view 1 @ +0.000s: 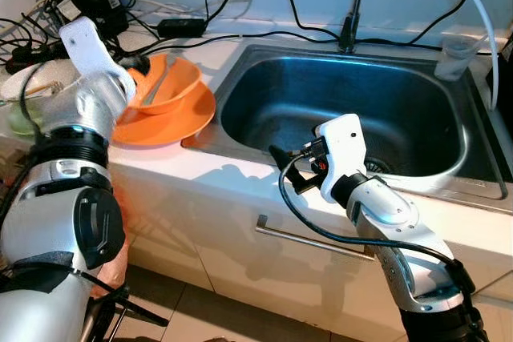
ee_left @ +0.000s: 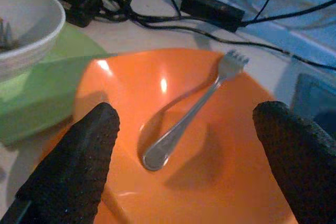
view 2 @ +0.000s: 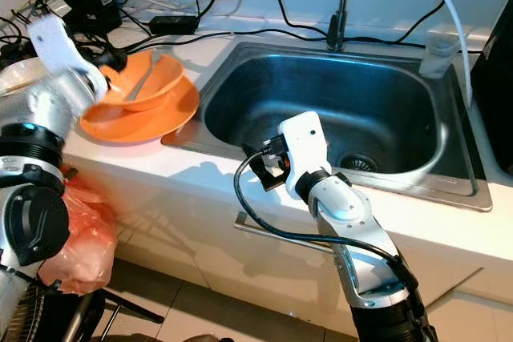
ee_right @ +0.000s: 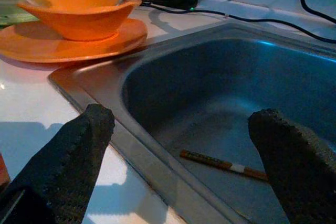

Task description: Kitchen organization

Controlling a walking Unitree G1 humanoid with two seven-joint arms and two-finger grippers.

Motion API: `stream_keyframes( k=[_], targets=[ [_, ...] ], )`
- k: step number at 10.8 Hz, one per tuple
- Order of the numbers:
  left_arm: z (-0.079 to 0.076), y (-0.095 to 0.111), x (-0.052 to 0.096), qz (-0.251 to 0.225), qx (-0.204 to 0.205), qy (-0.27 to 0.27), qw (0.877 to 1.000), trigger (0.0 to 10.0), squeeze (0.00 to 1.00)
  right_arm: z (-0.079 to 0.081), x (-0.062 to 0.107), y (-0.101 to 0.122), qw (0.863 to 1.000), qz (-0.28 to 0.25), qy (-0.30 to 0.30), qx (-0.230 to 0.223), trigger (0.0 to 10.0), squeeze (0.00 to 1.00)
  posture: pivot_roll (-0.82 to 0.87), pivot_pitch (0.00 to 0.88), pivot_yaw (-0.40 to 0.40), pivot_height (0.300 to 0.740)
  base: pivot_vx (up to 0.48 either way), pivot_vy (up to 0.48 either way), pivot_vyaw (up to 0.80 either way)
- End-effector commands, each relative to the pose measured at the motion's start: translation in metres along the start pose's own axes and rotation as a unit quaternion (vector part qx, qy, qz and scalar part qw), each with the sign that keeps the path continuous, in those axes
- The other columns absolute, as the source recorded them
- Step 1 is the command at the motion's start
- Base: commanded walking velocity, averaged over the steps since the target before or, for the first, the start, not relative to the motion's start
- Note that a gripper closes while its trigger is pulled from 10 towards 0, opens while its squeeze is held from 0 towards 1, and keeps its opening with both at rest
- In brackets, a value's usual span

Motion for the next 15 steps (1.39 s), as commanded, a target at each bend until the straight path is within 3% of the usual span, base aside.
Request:
stream_keyframes(
  k=[1,4,5,7,9,10,12,15],
  targets=[
    [-0.002,0.004,0.0,-0.008,-0.006,-0.006,1.0,10.0,0.0,0.003,0.0,0.003,1.0,-0.007,0.005,-0.001,10.0,0.0,0.0,0.0,0.086,0.74,0.0,0.0,0.0],
    [-0.018,-0.001,-0.001,-0.04,-0.008,-0.065,0.997,10.0,0.0,-0.001,0.003,0.004,1.0,-0.013,-0.018,-0.016,10.0,0.0,-0.01,0.0,0.092,0.74,0.0,0.0,0.0],
    [-0.031,0.003,0.003,-0.085,-0.053,-0.1,0.99,10.0,0.0,-0.002,0.003,0.006,0.999,-0.018,-0.024,-0.02,10.0,0.0,-0.01,0.0,0.091,0.74,0.0,0.0,0.0],
    [-0.041,0.0,0.007,-0.12,-0.085,-0.126,0.981,10.0,0.0,-0.002,0.002,0.006,0.999,-0.02,-0.023,-0.021,10.0,0.0,-0.01,0.0,0.088,0.74,0.0,0.0,-0.61],
    [-0.046,-0.01,0.012,-0.149,-0.113,-0.147,0.971,10.0,0.0,-0.001,0.0,0.008,0.999,-0.024,-0.018,-0.018,10.0,0.0,-0.01,0.0,0.088,0.74,0.0,0.0,-0.75],
    [-0.049,-0.025,0.017,-0.156,-0.134,-0.164,0.965,10.0,0.0,-0.002,0.0,0.009,0.999,-0.026,-0.021,-0.016,10.0,0.0,-0.01,0.0,0.088,0.74,0.0,0.0,0.0],
    [-0.05,-0.038,0.023,-0.169,-0.139,-0.175,0.96,10.0,0.0,-0.003,-0.001,0.008,0.999,-0.027,-0.024,-0.015,10.0,0.0,-0.01,0.0,0.09,0.74,0.0,0.0,0.0],
    [-0.057,-0.023,0.032,-0.208,-0.122,-0.19,0.952,10.0,0.0,-0.005,-0.001,0.01,0.999,-0.032,-0.03,-0.013,10.0,0.0,-0.01,0.0,0.087,0.74,0.0,0.0,0.0]
  ],
)
Point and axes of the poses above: a point about 5 cm out from each wrist's last joint towards the gripper, its own x axis pointing back from the gripper into the wrist, its own y axis along the axis of the wrist's last joint, z = x × y, the point moved 2 cm from there along -x, pointing out of the wrist towards the gripper, and after that the axes turned 13 degrees about x, right-handed, at the moved point
